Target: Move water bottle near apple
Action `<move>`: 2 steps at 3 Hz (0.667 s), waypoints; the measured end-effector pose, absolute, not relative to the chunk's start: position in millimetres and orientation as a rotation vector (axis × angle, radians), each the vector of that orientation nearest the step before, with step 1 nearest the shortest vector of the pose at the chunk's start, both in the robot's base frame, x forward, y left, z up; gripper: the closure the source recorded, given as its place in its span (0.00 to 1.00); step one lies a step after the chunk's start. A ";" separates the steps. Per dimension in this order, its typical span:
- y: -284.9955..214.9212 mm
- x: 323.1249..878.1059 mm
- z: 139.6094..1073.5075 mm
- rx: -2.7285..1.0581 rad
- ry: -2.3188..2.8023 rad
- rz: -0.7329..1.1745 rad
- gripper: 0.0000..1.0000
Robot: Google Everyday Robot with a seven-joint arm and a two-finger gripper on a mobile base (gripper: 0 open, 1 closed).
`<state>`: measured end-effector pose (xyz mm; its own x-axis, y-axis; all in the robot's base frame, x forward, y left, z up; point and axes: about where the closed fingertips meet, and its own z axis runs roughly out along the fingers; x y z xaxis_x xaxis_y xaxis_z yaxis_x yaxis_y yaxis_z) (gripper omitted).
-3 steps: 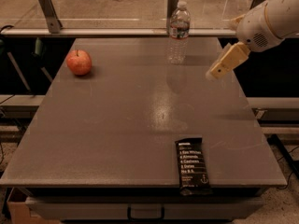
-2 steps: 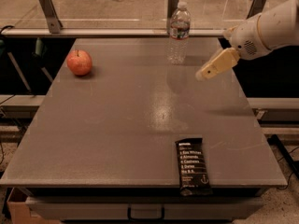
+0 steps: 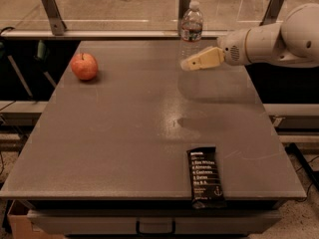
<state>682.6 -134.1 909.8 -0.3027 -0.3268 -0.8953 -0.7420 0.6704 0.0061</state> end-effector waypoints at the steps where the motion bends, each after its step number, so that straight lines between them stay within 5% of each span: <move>1: -116.5 718.7 914.5 -0.746 1.799 0.574 0.00; 2: -108.8 749.2 913.4 -0.702 1.732 0.568 0.00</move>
Offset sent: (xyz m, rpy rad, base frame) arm 0.1062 0.0281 0.0043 0.2132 -0.2145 -0.0927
